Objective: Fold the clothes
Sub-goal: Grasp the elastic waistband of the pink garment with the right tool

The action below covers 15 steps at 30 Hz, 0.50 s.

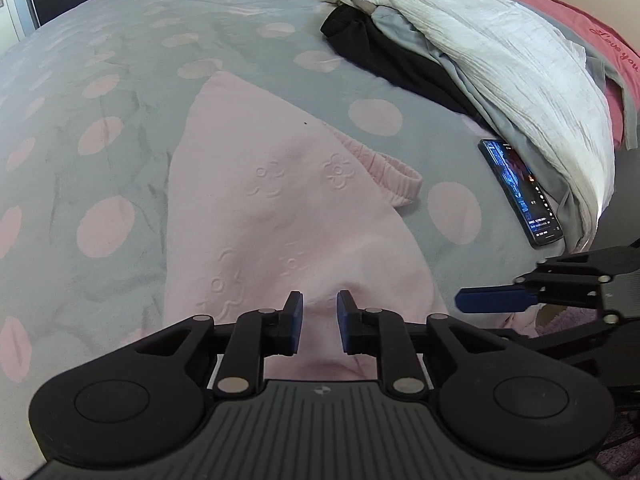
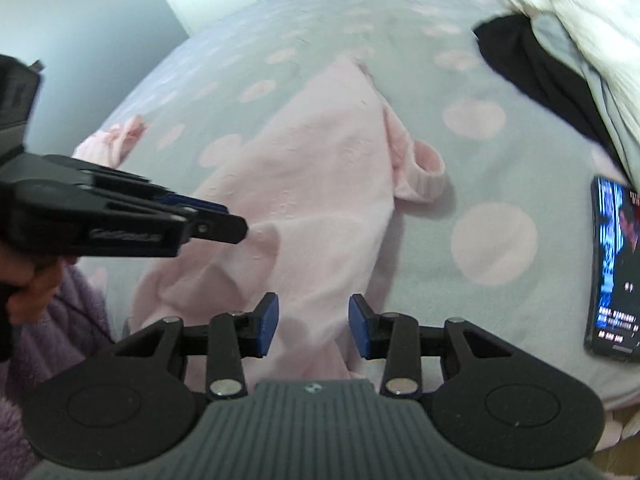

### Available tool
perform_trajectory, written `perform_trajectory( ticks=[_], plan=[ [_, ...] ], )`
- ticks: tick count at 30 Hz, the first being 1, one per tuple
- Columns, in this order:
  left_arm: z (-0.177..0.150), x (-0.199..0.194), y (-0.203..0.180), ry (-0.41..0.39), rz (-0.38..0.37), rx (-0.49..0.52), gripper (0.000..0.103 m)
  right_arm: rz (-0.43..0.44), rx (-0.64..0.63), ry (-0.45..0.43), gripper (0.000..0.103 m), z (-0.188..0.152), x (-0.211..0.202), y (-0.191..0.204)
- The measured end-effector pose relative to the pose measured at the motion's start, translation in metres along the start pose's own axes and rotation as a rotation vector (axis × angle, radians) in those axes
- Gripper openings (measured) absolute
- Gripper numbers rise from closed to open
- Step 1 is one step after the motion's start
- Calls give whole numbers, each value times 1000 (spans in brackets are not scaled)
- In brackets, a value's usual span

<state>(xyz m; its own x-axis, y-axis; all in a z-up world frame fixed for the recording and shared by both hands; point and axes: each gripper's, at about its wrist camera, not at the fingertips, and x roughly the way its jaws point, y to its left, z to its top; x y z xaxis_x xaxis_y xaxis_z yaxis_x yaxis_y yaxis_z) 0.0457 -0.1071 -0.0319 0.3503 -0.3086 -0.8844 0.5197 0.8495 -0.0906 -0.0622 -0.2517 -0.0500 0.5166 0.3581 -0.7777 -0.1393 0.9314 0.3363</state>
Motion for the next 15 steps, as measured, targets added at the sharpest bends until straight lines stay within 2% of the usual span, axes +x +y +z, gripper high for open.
perform_trajectory(
  ticks=[1,2,3,4,5,7,9,11,15],
  plan=[
    [0,1,0,0,-4,-2,18,-1,6,4,42,1,4,-2],
    [1,2,0,0,-8,-5,19,9,11,8,33,1,9,-4],
    [2,2,0,-2,-10,-10,22,21,15,11,23,1,15,-5],
    [3,2,1,-6,-13,-15,27,38,4,10,2,1,18,-3],
    [4,2,2,-9,-15,-21,29,51,-21,1,2,1,21,1],
    [6,3,3,-15,-19,-32,40,84,-91,-23,2,-1,23,15],
    [7,4,2,-15,-25,-35,44,146,-158,-42,1,-3,22,30],
    [8,6,0,-7,-31,-25,45,200,-234,-43,1,-8,21,45],
    [3,14,-2,43,-8,0,47,275,-306,-29,1,-15,22,62]
  ],
)
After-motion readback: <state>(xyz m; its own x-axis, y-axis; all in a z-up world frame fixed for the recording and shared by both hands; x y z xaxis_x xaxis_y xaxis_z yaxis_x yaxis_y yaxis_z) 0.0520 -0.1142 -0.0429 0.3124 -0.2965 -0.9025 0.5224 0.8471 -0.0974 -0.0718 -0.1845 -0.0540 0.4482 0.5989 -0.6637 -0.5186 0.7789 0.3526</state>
